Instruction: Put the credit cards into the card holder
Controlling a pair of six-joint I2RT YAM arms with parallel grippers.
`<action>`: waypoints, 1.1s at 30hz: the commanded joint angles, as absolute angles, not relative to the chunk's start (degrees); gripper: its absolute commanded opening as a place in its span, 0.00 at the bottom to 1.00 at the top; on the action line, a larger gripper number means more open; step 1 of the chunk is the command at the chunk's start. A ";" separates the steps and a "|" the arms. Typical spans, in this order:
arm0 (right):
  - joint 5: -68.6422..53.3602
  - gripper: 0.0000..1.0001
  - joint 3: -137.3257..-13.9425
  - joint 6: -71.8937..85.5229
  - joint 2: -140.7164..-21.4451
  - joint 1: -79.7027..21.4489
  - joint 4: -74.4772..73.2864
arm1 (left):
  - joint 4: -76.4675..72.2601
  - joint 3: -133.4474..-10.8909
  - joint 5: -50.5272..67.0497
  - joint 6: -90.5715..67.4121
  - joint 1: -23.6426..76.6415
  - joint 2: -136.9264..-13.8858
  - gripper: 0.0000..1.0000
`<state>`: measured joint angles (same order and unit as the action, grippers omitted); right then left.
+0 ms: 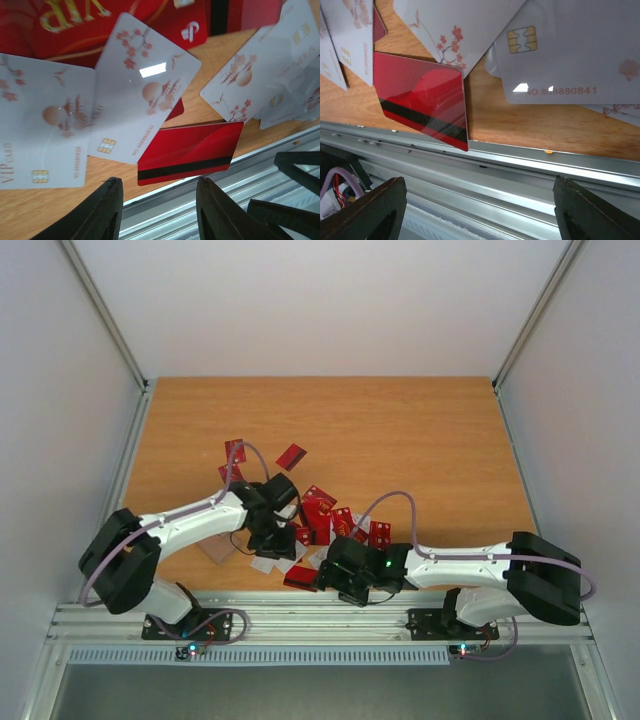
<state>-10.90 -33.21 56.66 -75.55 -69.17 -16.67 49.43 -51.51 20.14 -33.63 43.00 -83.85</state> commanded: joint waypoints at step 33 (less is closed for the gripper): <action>-3.51 0.80 -25.24 66.37 -77.64 -75.06 -0.19 | 46.52 -54.20 4.35 -37.06 55.62 -96.25 0.60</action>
<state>-4.62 -26.39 65.17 -77.08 -74.22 -1.63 46.04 -53.69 8.21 -36.03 54.68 -94.30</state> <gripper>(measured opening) 0.801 0.595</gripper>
